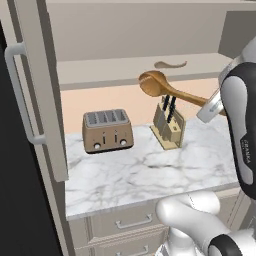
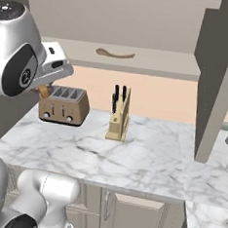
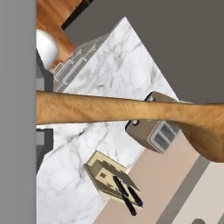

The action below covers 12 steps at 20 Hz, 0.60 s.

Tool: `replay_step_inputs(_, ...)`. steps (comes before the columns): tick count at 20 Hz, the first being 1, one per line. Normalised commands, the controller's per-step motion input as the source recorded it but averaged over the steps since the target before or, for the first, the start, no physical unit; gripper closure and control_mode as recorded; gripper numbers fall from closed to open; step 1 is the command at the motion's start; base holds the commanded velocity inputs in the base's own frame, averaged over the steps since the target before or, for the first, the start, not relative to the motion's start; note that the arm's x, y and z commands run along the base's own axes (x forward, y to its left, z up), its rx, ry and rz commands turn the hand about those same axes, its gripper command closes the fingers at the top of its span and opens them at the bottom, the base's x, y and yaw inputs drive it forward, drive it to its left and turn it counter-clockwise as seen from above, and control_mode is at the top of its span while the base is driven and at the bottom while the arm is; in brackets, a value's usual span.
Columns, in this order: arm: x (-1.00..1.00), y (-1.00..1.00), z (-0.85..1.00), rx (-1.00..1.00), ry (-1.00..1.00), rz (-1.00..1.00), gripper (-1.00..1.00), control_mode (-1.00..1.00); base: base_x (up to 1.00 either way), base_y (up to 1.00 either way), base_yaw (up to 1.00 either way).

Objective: Organize the utensils by type. Pick up the wooden spoons from the counter and place them in the open cabinet. Then pick up the metallic utensils from the counter and place them in the open drawer.

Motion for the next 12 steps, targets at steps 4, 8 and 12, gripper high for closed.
replay_step_inputs(4, 0.11, 0.0, 0.01, 0.0, -0.36, 0.08, 1.0, -1.0, 0.0, 0.0, 0.0)
replay_step_inputs(8, 0.17, 0.0, 0.06, 0.0, -0.33, 0.06, 1.0, -1.0, 0.0, 0.0, 0.0)
replay_step_inputs(12, 0.38, -0.01, 0.19, 0.0, -0.08, 0.04, 1.0, -1.0, 0.0, 0.0, 0.0)
